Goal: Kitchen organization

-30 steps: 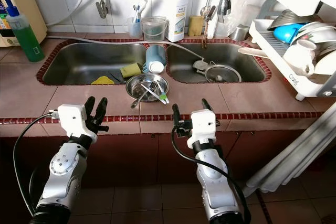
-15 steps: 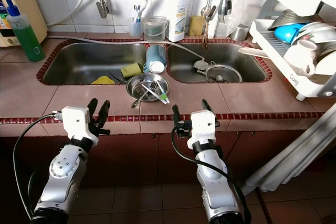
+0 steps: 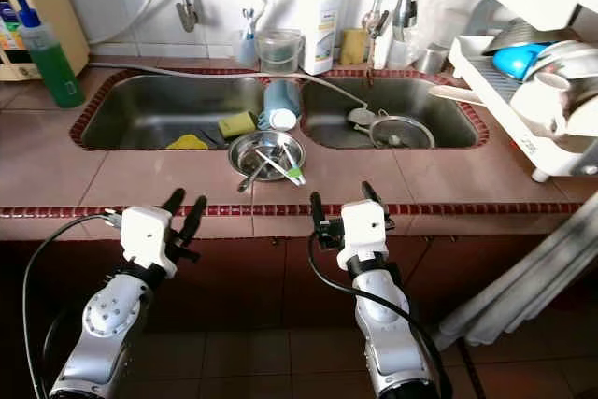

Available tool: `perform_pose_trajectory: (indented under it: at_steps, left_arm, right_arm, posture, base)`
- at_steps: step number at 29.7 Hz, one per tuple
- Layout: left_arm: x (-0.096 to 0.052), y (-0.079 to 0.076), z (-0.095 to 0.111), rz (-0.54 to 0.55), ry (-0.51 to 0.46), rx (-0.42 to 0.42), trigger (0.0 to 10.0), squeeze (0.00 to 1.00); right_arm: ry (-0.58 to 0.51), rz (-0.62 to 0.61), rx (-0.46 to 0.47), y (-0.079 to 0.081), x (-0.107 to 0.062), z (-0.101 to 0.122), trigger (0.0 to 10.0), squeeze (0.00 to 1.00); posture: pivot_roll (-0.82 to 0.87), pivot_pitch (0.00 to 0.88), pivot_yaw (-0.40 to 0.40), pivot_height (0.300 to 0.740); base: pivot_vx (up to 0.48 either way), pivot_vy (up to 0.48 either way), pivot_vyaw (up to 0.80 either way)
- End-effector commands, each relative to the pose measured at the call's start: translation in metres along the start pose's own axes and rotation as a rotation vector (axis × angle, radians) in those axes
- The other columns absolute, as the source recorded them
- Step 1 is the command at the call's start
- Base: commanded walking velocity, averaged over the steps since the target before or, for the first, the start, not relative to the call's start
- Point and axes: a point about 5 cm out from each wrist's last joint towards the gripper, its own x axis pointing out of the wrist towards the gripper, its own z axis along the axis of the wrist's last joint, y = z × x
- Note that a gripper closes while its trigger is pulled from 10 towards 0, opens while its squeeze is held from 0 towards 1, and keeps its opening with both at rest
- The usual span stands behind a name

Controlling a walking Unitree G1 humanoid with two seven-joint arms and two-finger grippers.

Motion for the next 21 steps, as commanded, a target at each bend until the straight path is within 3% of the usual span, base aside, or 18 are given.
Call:
perform_pose_trajectory:
  at_steps: [1,8,13,14,16,17,21]
  left_arm:
    - [0.0,-0.011,0.008,-0.081,-0.039,0.034,10.0,0.0]
    - [-0.003,-0.019,0.008,-0.123,-0.043,0.035,10.0,0.0]
    - [-0.002,-0.02,0.008,-0.113,-0.038,-0.034,10.0,0.0]
    - [-0.002,-0.019,0.007,-0.114,-0.035,-0.055,10.0,0.22]
    - [-0.001,-0.019,0.008,-0.109,-0.035,-0.052,10.0,0.22]
    - [0.0,-0.019,0.008,-0.11,-0.032,-0.067,10.0,1.0]
    - [0.003,-0.019,0.01,-0.143,-0.05,-0.087,10.0,1.0]
  right_arm:
    - [0.009,-0.007,-0.011,-0.007,0.002,-0.001,10.0,0.0]
    - [0.007,-0.008,-0.029,-0.014,0.007,0.0,10.0,0.0]
    - [0.005,-0.015,-0.04,-0.019,0.007,0.001,10.0,0.0]
    - [0.006,-0.015,-0.041,-0.02,0.007,0.001,10.0,0.0]
    - [0.006,-0.014,-0.041,-0.02,0.007,0.0,10.0,0.0]
    - [0.006,-0.011,-0.041,-0.019,0.007,0.0,10.0,0.0]
    - [0.008,0.006,-0.041,-0.016,0.006,0.0,10.0,0.0]
  posture:
    - [-0.16,0.0,-0.011,0.74]
    - [-0.16,0.0,-0.011,0.74]
    - [-0.16,0.0,-0.017,0.74]
    - [-0.16,0.0,-0.017,0.74]
    - [-0.16,0.0,-0.017,0.74]
    - [-0.16,0.0,-0.025,0.74]
    - [-0.17,0.0,-0.029,0.74]
  base:
    - [0.0,0.0,0.0]
    - [0.0,0.0,0.0]
    - [0.0,0.0,0.0]
    - [0.0,0.0,0.0]
    - [0.0,0.0,0.0]
    - [0.0,0.0,0.0]
    - [0.0,0.0,0.0]
